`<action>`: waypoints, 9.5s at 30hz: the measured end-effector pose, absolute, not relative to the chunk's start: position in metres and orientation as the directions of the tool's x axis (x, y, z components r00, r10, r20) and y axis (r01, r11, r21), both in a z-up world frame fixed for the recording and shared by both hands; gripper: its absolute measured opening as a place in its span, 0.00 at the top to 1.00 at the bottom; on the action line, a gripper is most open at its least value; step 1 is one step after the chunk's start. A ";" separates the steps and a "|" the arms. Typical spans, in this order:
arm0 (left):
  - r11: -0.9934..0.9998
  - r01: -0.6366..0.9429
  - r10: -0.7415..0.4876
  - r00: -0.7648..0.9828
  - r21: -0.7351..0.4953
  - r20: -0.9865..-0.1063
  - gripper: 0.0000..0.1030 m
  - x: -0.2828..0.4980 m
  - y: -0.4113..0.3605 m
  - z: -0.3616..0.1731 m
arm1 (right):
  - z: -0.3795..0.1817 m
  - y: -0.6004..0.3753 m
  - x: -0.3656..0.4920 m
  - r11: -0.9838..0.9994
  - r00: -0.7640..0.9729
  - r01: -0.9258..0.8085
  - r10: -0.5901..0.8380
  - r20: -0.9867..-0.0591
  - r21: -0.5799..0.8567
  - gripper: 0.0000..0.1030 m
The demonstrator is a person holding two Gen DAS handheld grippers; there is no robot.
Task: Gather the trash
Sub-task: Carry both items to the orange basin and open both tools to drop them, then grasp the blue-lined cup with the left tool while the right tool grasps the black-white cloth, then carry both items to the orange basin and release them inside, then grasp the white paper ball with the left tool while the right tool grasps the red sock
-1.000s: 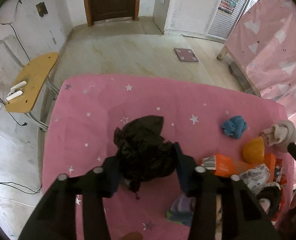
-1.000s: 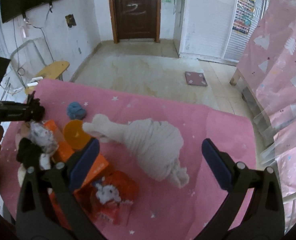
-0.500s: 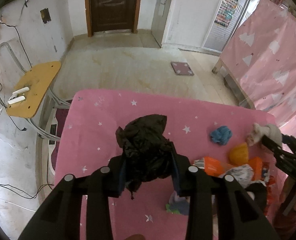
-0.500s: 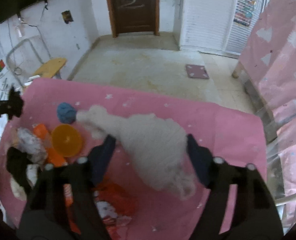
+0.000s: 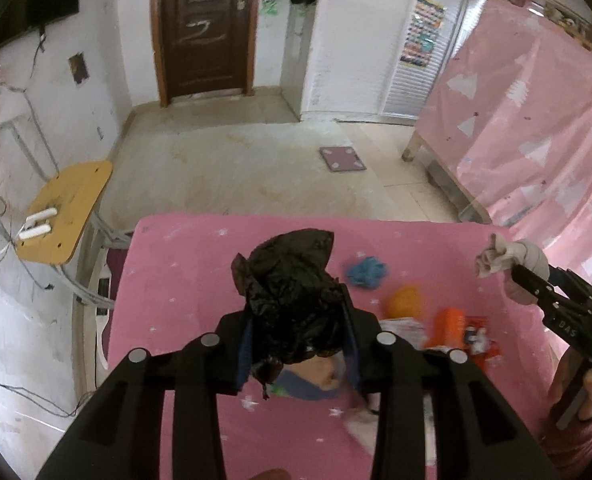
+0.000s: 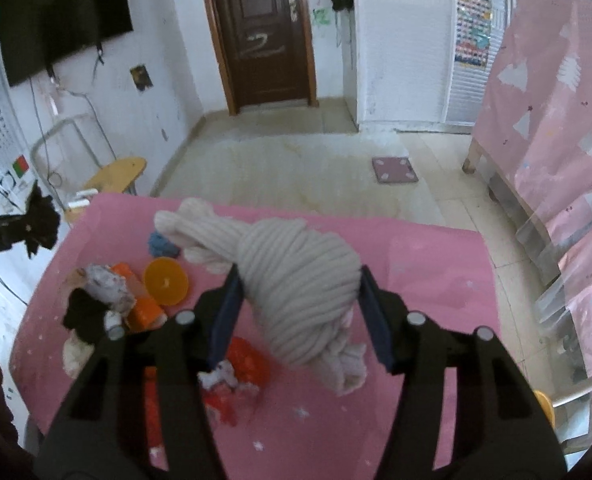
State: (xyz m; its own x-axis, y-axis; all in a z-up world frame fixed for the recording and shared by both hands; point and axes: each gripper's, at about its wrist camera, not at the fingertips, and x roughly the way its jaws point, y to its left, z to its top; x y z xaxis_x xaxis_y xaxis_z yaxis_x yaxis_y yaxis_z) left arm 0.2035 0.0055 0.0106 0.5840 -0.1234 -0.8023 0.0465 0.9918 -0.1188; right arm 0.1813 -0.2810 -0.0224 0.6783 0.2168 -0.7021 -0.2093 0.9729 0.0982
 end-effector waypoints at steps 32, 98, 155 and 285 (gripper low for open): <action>0.840 0.528 -0.368 0.390 -0.122 -0.844 0.72 0.157 -0.326 0.006 | -0.054 -0.526 0.035 0.946 0.728 0.265 -0.071 -0.681 0.185 0.45; 0.980 0.139 -0.194 0.530 -0.141 -0.825 0.28 0.201 -0.003 0.008 | -0.014 -0.272 0.112 0.963 0.673 -0.249 0.251 -0.696 0.106 0.17; 0.980 0.070 -0.192 0.589 -0.186 -0.785 0.80 0.156 0.063 -0.016 | -0.018 -0.131 0.128 0.811 0.535 -0.580 0.447 -0.717 0.073 0.40; 0.911 0.313 -0.377 0.373 -0.268 -0.848 0.28 0.158 -0.035 -0.065 | -0.039 -0.221 0.091 0.898 0.573 -0.416 0.384 -0.724 0.146 0.11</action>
State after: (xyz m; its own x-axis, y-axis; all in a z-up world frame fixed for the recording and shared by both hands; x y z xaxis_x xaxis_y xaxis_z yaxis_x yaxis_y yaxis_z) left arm 0.1584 -0.0347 -0.0650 0.3730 -0.3775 -0.8475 0.3134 0.9111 -0.2678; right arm 0.0906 -0.2211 -0.0393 0.5734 0.3837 -0.7239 -0.4160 0.8976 0.1462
